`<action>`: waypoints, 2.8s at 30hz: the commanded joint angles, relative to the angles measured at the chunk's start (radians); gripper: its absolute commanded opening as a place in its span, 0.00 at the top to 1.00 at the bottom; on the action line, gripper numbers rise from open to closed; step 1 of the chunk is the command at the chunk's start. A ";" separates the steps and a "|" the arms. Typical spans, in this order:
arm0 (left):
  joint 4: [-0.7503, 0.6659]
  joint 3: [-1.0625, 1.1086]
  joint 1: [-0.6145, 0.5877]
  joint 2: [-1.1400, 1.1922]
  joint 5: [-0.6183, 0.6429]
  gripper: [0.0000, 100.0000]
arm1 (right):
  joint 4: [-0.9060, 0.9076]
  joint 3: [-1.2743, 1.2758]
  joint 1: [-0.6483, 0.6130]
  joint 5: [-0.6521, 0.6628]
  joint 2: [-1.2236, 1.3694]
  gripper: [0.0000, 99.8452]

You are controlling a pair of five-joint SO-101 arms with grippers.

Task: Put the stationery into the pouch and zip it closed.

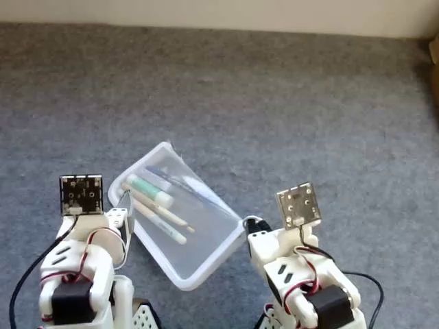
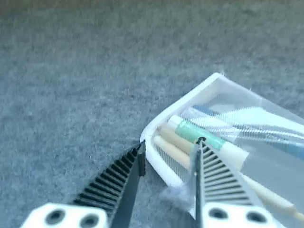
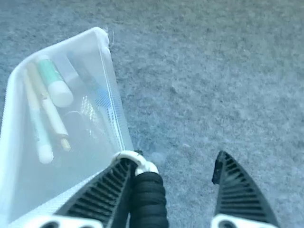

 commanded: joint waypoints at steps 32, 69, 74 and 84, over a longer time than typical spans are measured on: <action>-0.302 0.384 -0.045 -0.010 -0.008 0.83 | -0.180 -0.044 0.105 0.008 0.012 0.59; -0.301 0.246 -0.033 -0.012 0.060 0.83 | 0.375 -0.898 0.012 -0.311 1.001 0.58; -0.301 0.079 0.134 -0.007 0.157 0.75 | 0.372 -0.898 -0.036 -0.385 1.001 0.58; -0.308 0.208 0.542 -0.007 0.176 0.72 | 0.372 -0.934 -0.041 -0.397 1.001 0.58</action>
